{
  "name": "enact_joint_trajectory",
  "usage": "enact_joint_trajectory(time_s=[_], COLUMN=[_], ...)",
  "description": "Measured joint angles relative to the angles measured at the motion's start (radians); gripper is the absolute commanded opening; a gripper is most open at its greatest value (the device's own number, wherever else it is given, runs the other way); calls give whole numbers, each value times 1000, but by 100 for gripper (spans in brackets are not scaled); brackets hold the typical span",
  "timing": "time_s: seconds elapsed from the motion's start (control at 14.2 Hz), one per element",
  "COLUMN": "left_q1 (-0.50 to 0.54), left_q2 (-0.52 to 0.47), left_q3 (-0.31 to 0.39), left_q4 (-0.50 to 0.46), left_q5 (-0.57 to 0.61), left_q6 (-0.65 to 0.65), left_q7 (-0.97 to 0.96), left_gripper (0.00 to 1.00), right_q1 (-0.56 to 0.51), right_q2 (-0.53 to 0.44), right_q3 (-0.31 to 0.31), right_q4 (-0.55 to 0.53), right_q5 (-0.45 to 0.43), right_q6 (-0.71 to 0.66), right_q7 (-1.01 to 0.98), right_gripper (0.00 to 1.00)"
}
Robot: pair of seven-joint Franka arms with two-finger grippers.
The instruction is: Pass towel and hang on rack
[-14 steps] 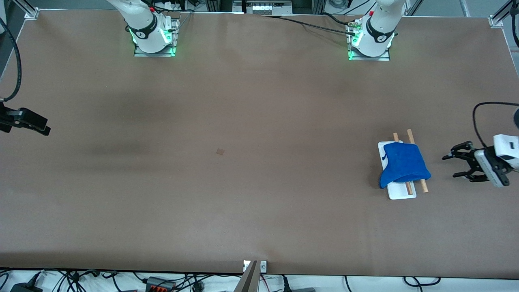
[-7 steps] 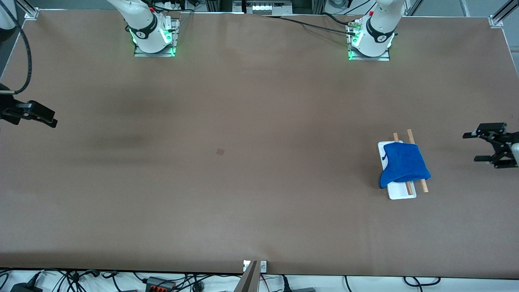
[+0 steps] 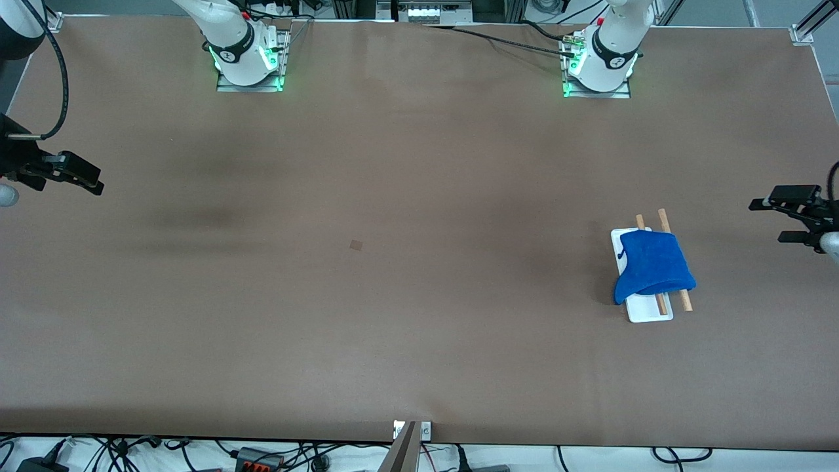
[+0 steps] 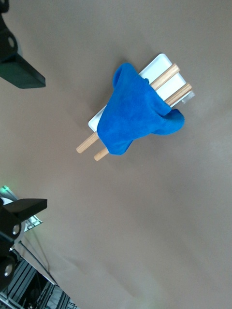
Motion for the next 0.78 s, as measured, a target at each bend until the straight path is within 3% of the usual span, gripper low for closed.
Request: enact_joint_trajectory(time_s=[0.63, 0.78], left_q1=[-47, -98], left_q2=[0, -8], left_q3=[6, 76], left_q4=[4, 7], left_q5=[6, 6], left_q6=[-19, -20], left_q7=[-9, -10], left_gripper=[100, 100], right_q1=[1, 1], right_q2=[-18, -26], right_q3=[-1, -1], right_q4=[-3, -3], right_q5=[2, 5], right_q6=[-39, -44], right_q7=[-34, -34], right_gripper=[100, 100])
